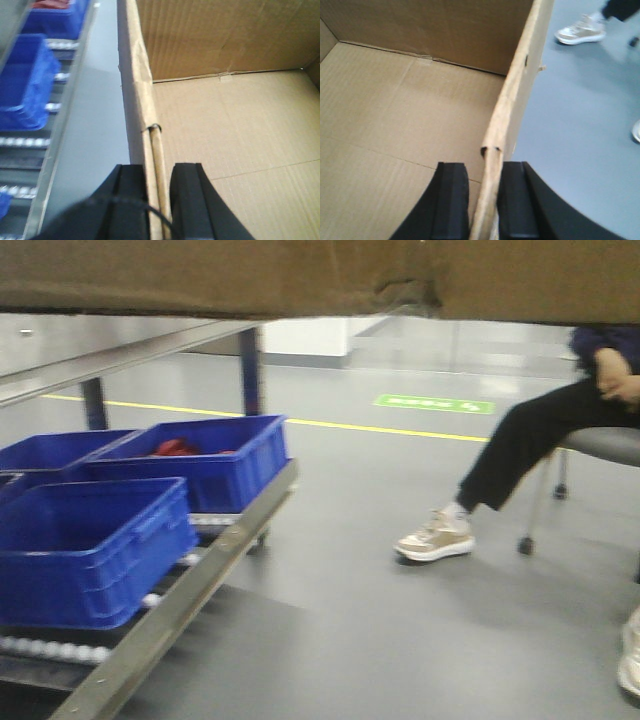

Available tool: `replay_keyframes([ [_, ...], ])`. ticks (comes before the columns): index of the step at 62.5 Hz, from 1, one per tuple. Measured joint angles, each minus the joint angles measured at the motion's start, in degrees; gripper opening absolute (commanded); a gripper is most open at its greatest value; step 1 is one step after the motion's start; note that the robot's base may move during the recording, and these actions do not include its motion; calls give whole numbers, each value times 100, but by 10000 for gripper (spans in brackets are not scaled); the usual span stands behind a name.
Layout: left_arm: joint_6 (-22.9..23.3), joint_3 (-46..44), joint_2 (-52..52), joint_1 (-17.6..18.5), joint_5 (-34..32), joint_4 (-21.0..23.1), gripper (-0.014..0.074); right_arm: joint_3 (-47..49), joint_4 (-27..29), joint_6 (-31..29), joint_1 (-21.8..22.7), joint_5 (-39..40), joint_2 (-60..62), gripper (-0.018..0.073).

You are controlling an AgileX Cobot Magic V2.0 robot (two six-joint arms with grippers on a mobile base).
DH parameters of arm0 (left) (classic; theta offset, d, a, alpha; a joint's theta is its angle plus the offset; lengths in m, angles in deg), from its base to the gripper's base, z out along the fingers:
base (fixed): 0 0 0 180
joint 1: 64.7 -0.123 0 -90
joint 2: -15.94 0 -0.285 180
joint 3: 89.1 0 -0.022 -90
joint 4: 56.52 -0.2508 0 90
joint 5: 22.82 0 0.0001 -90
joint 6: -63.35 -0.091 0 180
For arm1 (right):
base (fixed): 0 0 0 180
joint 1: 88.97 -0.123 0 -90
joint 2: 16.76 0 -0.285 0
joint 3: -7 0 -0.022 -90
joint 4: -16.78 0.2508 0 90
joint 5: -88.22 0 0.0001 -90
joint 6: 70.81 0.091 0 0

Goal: Grab carton from right shelf to conveyor
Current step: 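Carry the held carton while driving toward the red conveyor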

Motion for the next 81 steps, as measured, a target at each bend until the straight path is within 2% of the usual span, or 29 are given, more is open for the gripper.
replay_keyframes([
  [81,0,0,0,0,0,0,-18,0,0,0,0,0,0,-67],
])
